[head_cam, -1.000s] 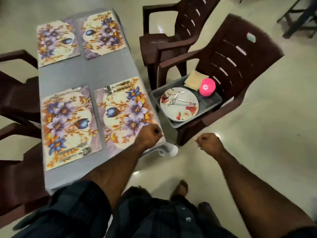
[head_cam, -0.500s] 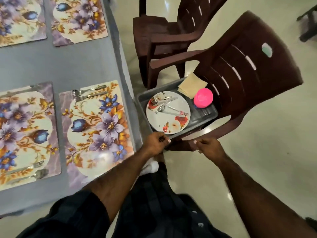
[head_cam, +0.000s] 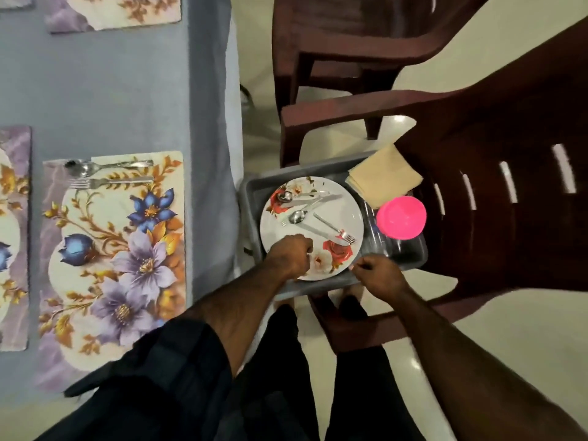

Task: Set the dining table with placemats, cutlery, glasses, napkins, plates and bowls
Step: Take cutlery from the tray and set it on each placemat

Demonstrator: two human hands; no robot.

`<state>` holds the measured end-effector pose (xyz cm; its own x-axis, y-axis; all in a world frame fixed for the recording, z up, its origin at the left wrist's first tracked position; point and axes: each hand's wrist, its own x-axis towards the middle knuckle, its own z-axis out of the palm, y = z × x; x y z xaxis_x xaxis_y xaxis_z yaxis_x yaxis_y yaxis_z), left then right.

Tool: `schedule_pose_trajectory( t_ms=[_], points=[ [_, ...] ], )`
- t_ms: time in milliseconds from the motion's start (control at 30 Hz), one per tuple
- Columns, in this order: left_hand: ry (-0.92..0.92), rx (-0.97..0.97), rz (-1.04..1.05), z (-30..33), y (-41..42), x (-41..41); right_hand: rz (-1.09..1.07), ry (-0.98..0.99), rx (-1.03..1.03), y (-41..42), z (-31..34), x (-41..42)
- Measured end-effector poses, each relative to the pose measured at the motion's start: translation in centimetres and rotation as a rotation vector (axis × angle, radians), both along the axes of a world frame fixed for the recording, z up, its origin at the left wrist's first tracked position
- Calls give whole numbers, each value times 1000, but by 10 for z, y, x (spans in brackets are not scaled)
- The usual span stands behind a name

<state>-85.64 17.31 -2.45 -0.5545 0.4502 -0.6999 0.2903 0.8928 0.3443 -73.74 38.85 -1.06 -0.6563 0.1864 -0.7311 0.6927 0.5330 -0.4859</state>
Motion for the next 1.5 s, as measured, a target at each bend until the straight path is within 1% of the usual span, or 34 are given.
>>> schedule_pose_trajectory(
  t_ms=[100, 167, 267, 433, 567, 633, 767, 833, 900, 1033, 1233, 1333, 1433, 1500],
  points=[
    [65, -28, -17, -31, 21, -8, 206, -53, 7, 17, -37, -22],
    [157, -47, -55, -50, 31, -13, 254, -59, 2, 26, -53, -34],
    [276, -121, -153, -72, 38, -16, 241, -65, -12, 34, -73, -55],
    [317, -175, -261, -84, 40, -10, 257, -65, -42, 27, -81, -78],
    [307, -242, -321, -80, 32, -2, 192, -1, 43, 13, -89, -88],
    [299, -249, -353, -78, 25, 7, 231, 53, 138, 6, -94, -93],
    [283, -235, -250, -80, 9, 18, 411, 127, 353, -10, -106, -106],
    [265, -235, -201, -82, 4, 18, 495, 145, 406, -16, -109, -111],
    [240, -237, -163, -84, -1, 17, 519, 140, 398, -21, -113, -115],
    [228, -235, -59, -85, -7, 14, 417, 89, 358, -22, -110, -121],
    [254, -200, 59, -89, 0, 11, 346, 39, 332, -13, -100, -116],
    [254, -170, 72, -94, 3, 12, 296, 115, 317, -14, -96, -115],
    [260, -155, 87, -97, 3, 15, 351, 257, 317, -23, -98, -123],
    [266, -154, 72, -98, 3, 15, 417, 286, 289, -30, -101, -137]
  ],
)
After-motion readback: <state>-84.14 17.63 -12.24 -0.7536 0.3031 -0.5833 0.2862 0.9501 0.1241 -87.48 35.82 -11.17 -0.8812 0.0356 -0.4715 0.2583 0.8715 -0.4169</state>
